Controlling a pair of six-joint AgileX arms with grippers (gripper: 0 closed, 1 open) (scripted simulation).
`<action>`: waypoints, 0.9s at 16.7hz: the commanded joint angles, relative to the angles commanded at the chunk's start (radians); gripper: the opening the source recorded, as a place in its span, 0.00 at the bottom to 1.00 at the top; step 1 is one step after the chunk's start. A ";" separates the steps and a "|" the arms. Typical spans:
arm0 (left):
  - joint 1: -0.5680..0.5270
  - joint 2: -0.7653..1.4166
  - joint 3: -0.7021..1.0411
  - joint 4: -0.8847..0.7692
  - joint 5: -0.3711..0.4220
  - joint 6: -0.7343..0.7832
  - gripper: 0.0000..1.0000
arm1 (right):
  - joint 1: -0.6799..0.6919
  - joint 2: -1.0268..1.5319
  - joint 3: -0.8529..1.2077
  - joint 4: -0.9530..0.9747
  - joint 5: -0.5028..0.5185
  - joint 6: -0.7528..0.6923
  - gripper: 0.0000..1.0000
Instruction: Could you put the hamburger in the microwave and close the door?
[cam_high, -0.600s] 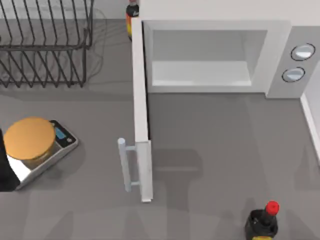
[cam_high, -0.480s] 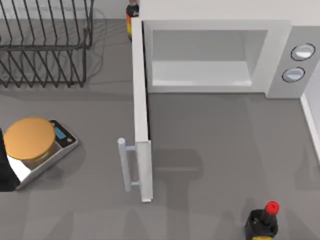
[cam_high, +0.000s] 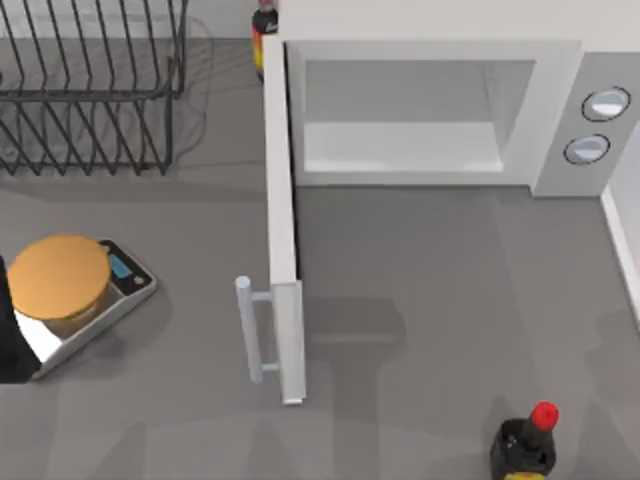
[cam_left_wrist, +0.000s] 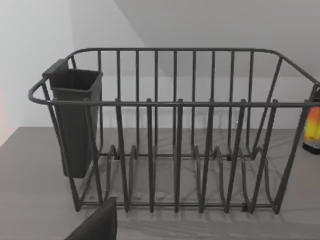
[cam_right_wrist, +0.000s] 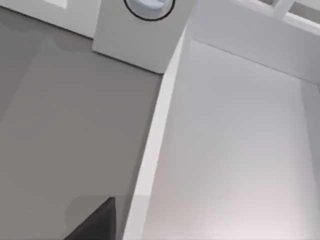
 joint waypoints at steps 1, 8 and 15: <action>0.000 0.000 0.000 0.000 0.000 0.000 1.00 | 0.004 0.091 0.044 -0.061 -0.001 -0.065 1.00; 0.000 0.000 0.000 0.000 0.000 0.000 1.00 | 0.025 0.680 0.343 -0.478 -0.005 -0.496 1.00; 0.000 0.000 0.000 0.000 0.000 0.000 1.00 | 0.036 0.963 0.522 -0.680 0.001 -0.729 1.00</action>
